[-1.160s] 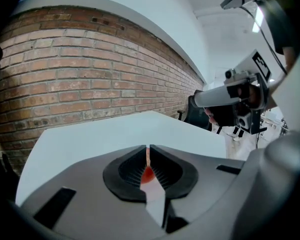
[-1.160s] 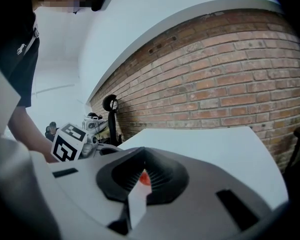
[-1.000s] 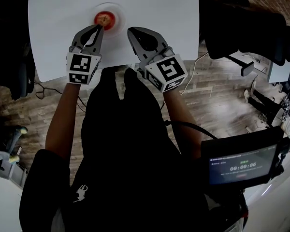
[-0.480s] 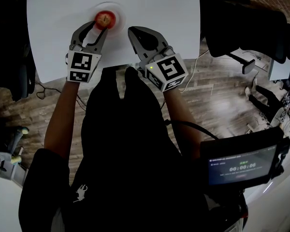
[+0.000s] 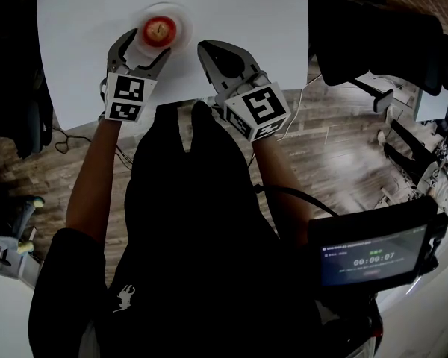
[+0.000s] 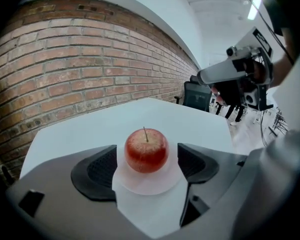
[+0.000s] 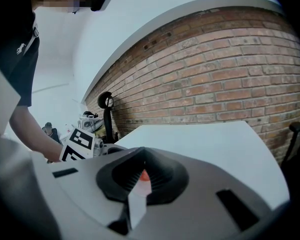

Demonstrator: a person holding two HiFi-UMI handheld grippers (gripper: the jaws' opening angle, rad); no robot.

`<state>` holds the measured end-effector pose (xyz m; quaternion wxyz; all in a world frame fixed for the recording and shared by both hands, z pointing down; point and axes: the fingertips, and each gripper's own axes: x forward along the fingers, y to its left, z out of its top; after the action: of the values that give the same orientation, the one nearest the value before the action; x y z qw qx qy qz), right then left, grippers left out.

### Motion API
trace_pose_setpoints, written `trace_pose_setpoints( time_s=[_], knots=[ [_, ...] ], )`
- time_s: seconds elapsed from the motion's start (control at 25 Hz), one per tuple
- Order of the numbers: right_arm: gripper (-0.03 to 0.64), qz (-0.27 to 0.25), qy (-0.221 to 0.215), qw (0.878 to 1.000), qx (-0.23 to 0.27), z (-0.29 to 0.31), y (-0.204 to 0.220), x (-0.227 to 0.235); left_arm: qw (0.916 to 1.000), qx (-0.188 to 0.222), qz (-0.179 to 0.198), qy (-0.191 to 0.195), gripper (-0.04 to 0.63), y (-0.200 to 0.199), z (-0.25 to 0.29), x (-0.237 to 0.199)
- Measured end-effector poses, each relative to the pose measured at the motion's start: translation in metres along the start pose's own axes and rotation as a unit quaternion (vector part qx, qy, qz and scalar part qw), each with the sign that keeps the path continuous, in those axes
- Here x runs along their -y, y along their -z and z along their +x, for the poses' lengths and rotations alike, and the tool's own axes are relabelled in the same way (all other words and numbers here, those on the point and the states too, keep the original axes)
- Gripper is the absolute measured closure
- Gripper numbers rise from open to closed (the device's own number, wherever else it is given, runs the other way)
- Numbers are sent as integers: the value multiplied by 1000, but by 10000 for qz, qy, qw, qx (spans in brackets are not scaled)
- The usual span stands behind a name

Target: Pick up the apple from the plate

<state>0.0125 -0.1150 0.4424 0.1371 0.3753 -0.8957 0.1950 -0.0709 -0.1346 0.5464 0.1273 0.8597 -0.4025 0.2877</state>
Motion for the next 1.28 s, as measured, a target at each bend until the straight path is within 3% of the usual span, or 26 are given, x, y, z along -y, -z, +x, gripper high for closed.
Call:
trace_pose_setpoints(
  time_s=[0.2, 1.28],
  knots=[
    [612, 21, 25, 10000, -27, -1, 1, 1, 9998, -167, 72, 38, 209, 11, 7, -2],
    [614, 80, 120, 9998, -147, -7, 6, 3, 9997, -188, 104, -134, 175, 14, 26, -12]
  ],
)
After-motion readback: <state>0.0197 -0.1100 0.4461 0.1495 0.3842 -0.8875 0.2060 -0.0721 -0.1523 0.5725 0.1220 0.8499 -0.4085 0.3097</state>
